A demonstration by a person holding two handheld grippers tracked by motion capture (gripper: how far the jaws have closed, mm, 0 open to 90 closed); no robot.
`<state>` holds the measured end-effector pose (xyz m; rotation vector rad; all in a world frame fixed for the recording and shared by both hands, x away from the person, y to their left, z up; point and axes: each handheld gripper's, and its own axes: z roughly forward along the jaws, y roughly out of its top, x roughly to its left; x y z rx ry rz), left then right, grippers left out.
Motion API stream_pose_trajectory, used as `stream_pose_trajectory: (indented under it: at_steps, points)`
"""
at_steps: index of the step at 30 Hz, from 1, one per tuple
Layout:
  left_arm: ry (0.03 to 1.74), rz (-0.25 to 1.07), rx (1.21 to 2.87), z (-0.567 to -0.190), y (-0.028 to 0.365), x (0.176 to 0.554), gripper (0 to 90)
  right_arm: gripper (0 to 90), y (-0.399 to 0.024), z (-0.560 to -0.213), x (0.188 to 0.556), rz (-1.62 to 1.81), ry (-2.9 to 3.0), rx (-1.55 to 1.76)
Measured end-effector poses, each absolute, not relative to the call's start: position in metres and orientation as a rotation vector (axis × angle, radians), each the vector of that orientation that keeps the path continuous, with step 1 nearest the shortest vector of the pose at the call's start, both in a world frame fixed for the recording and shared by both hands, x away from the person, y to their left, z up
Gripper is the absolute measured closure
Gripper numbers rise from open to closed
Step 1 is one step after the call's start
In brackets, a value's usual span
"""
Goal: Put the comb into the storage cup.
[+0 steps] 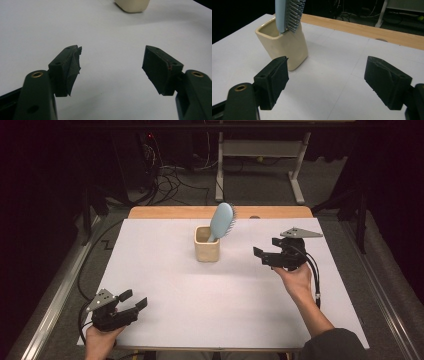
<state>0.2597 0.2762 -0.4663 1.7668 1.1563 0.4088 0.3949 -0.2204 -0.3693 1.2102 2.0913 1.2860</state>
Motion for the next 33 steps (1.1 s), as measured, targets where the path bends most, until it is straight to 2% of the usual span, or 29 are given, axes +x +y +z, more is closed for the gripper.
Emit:
stream_pose_trajectory:
  at_steps: [33]
  points:
    - [1.159, 0.417, 1.767, -0.466, 0.276, 0.259, 31.0, 20.2, -0.245, -0.376, 0.368, 1.337, 2.045, 1.198]
